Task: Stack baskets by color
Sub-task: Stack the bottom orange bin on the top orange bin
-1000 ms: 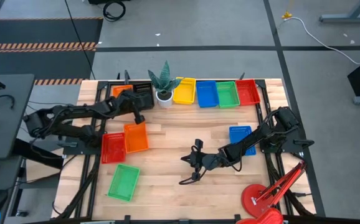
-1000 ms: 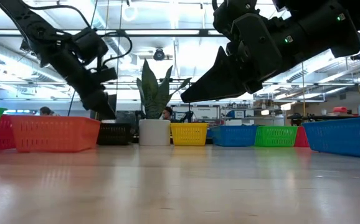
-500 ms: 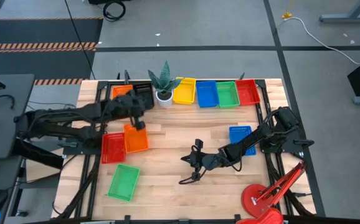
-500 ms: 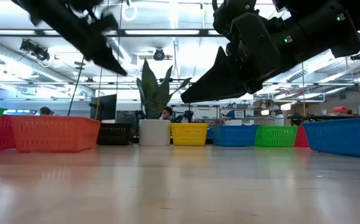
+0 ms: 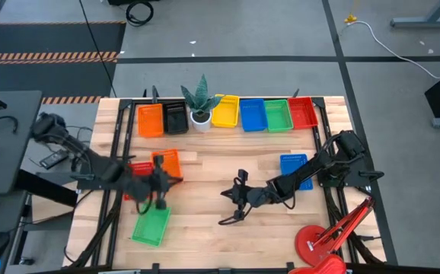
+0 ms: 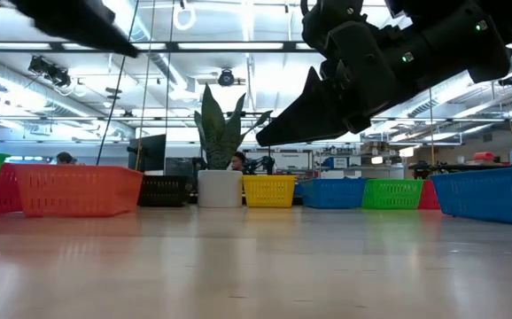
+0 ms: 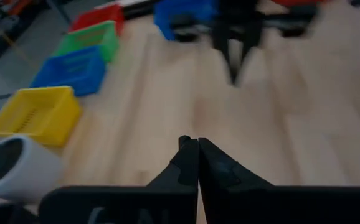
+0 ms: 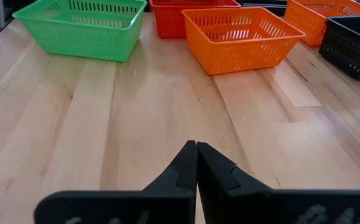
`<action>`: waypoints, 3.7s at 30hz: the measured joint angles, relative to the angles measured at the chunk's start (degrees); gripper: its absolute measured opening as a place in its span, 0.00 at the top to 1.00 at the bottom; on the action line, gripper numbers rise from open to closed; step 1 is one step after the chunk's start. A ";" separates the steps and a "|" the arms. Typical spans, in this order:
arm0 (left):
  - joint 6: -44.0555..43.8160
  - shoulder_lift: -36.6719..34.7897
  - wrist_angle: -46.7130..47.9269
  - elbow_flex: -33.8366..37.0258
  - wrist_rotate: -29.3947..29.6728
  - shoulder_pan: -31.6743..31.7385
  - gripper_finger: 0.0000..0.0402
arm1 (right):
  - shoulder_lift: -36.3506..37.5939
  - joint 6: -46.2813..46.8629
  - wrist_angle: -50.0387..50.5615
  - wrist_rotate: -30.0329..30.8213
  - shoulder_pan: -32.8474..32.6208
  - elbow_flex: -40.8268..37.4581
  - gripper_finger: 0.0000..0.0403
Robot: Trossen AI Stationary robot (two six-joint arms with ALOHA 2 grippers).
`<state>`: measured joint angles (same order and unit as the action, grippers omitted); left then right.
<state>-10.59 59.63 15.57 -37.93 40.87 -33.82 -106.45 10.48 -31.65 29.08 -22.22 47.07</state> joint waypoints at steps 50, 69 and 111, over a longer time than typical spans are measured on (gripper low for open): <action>-11.82 17.49 30.41 -10.40 -4.18 4.37 0.98 | 0.00 0.39 -0.52 0.00 1.09 0.00 0.97; 26.66 -1.95 34.28 -2.99 -8.21 50.17 0.98 | 0.00 0.00 -0.65 0.00 1.09 0.00 0.97; 42.42 3.02 17.97 3.06 -26.86 75.07 0.75 | -0.02 1.38 -0.65 -0.01 1.25 0.00 0.97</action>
<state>31.83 62.65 33.54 -34.87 14.01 41.25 -106.48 11.86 -32.29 29.07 -20.97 47.07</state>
